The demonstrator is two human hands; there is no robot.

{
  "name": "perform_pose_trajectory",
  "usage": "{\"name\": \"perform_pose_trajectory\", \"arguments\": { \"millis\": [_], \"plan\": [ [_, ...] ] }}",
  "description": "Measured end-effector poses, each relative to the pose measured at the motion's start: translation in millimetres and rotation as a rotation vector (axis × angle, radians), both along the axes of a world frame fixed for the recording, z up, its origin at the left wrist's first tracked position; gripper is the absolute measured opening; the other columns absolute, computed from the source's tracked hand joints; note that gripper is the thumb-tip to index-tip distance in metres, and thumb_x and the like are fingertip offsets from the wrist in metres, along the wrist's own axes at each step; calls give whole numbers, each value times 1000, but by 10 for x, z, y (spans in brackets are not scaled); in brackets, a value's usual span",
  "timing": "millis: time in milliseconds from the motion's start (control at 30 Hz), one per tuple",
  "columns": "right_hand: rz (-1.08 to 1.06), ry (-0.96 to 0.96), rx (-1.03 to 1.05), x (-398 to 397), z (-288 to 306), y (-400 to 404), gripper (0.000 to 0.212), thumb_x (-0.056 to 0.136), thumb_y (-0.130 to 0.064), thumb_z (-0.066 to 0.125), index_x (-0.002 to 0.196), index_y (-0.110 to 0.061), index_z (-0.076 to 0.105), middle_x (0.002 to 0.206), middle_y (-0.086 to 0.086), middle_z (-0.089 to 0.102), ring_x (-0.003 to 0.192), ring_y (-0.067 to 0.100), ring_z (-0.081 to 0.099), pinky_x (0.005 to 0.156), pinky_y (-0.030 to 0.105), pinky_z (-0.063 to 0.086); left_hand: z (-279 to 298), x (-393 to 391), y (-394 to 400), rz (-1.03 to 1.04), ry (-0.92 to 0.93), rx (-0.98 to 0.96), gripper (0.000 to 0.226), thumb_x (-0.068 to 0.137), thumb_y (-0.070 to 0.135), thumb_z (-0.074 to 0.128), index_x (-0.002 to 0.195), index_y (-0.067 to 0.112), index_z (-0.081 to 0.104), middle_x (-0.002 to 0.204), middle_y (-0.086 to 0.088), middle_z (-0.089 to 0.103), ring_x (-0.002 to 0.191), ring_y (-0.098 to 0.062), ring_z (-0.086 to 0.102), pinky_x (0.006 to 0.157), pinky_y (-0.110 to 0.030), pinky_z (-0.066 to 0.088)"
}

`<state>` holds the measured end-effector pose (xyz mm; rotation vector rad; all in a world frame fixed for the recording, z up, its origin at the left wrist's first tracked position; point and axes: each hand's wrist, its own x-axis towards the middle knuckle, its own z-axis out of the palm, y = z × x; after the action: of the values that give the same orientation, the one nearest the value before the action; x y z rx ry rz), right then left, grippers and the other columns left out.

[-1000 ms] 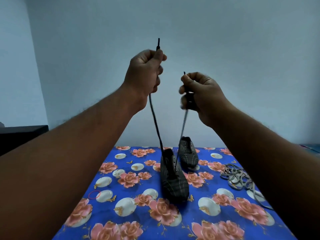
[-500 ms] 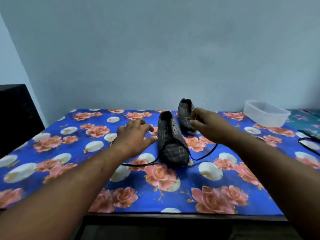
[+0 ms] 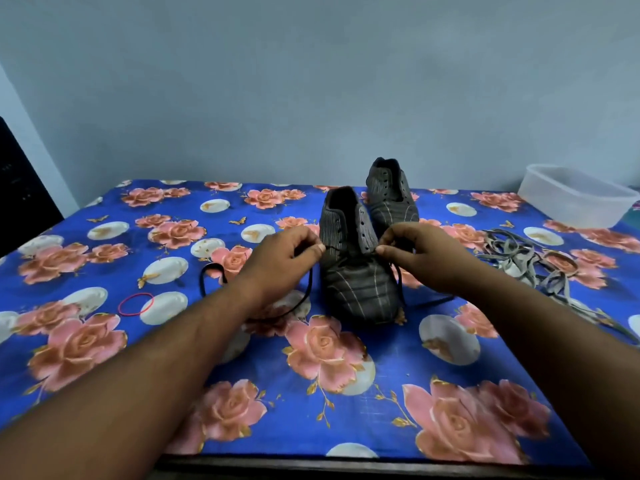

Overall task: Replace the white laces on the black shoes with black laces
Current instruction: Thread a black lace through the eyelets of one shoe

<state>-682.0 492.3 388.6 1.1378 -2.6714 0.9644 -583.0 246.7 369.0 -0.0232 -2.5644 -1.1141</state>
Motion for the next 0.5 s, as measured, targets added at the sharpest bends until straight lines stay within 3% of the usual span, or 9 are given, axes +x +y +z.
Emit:
{"name": "perform_pose_trajectory", "arguments": {
  "millis": [100, 233, 333, 400, 500],
  "plan": [
    [28, 193, 8, -90, -19, -69, 13, 91, -21, 71, 93, -33, 66, 94, 0, 60, 90, 16, 58, 80, 36, 50, 98, -113, -78, -30, -83, -11, 14, 94, 22, 63, 81, 20, 65, 79, 2, 73, 77, -15, 66, 79, -42, 53],
    [158, 268, -51, -22, 88, -141, 13, 92, -32, 62, 100, -33, 73, 104, -4, 58, 102, 20, 54, 91, 37, 45, 209, -235, -158, -21, -211, -149, 22, 75, 42, 58, 79, 21, 66, 77, 8, 70, 81, -17, 67, 83, -44, 55],
    [245, 377, 103, 39, 90, -198, 28, 94, -55, 56, 98, -34, 74, 103, -8, 58, 100, 20, 52, 89, 45, 46, 217, -283, -133, -30, -77, -24, 2, 86, 26, 65, 87, 27, 67, 82, 15, 67, 78, -7, 60, 77, -27, 51],
    [246, 393, 154, 32, 39, -230, 33, 92, -62, 54, 98, -36, 73, 104, -9, 56, 101, 21, 52, 87, 49, 47, 201, -266, -52, -125, 5, 109, 12, 93, 11, 63, 95, 22, 67, 86, 15, 65, 82, -3, 57, 76, -15, 45],
    [267, 298, 90, -17, -48, -237, 27, 90, -61, 58, 97, -38, 72, 102, -9, 55, 100, 21, 51, 88, 40, 45, 115, -232, 5, -295, -35, 149, 10, 95, 19, 69, 105, 21, 68, 93, 17, 63, 87, 1, 58, 75, -10, 43]
  ]
}}
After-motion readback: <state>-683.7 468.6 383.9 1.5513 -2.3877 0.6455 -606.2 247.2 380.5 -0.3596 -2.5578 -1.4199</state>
